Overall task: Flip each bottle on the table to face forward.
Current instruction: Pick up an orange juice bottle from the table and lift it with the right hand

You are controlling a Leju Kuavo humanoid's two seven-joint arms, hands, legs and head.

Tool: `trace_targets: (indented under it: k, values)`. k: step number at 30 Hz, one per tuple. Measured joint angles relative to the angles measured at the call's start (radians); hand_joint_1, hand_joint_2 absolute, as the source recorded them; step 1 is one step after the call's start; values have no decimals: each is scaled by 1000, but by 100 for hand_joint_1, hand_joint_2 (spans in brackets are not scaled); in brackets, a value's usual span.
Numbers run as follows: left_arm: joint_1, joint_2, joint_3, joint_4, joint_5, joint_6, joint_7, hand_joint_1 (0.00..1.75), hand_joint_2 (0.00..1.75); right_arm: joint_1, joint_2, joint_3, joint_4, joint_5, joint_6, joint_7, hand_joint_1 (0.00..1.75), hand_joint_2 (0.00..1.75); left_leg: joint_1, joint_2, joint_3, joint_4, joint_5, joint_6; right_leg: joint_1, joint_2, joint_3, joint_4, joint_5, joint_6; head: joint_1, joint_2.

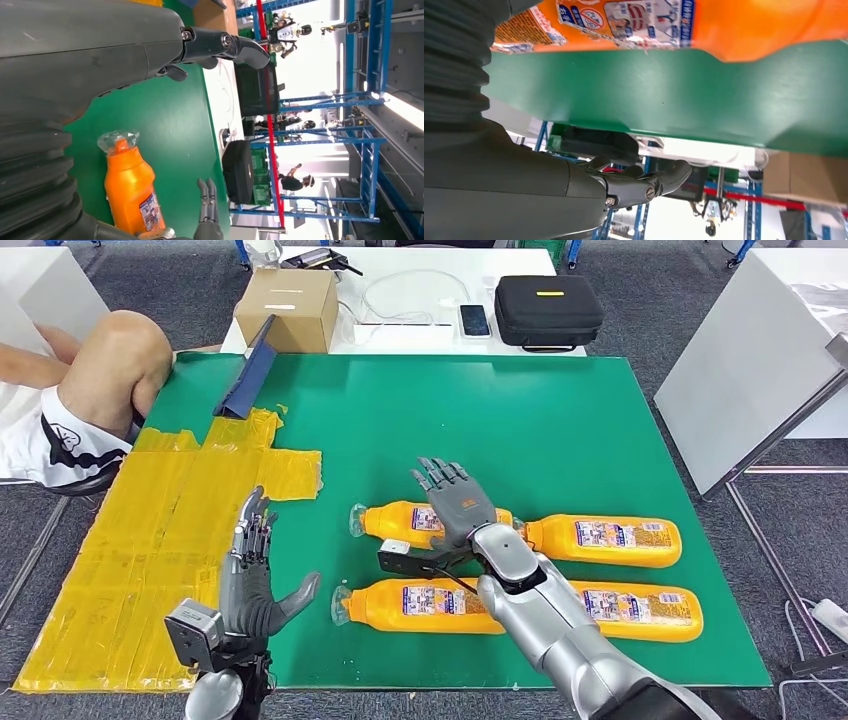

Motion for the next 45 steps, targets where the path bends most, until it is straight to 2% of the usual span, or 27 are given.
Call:
trace_targets:
  k: [17, 25, 34, 41, 43, 44, 45]
  values:
    - [-16, -7, 0, 32, 12, -4, -2, 0, 175, -44, 9, 4, 135, 2, 1, 7, 0, 175, 0, 0, 0, 0, 0, 0, 0, 0, 0, 0, 0, 0, 0, 0]
    - [-21, -7, 0, 42, 18, -4, -2, 0, 175, -57, 9, 4, 174, 1, 43, 18, 0, 175, 0, 0, 0, 0, 0, 0, 0, 0, 0, 0, 0, 0, 0, 0]
    - [-34, -9, 0, 58, 17, -4, -2, 0, 175, -79, 9, 4, 233, 25, 86, 69, 0, 175, 0, 0, 0, 0, 0, 0, 0, 0, 0, 0, 0, 0, 0, 0]
    - [-36, -12, 0, 66, 17, -4, -2, 0, 175, -87, 9, 5, 259, 31, 92, 76, 1, 175, 0, 0, 0, 0, 0, 0, 0, 0, 0, 0, 0, 0, 0, 0]
    - [-37, -12, 0, 67, 17, -4, -2, 0, 175, -91, 9, 5, 264, 33, 97, 77, 23, 175, 0, 0, 0, 0, 0, 0, 0, 0, 0, 0, 0, 0, 0, 0]
    - [-38, -13, 0, 68, 17, -4, -2, 0, 175, -92, 9, 5, 267, 33, 101, 78, 47, 175, 0, 0, 0, 0, 0, 0, 0, 0, 0, 0, 0, 0, 0, 0]
    - [-38, -13, 0, 68, 17, -4, -2, 0, 175, -94, 9, 5, 269, 34, 104, 80, 79, 175, 0, 0, 0, 0, 0, 0, 0, 0, 0, 0, 0, 0, 0, 0]
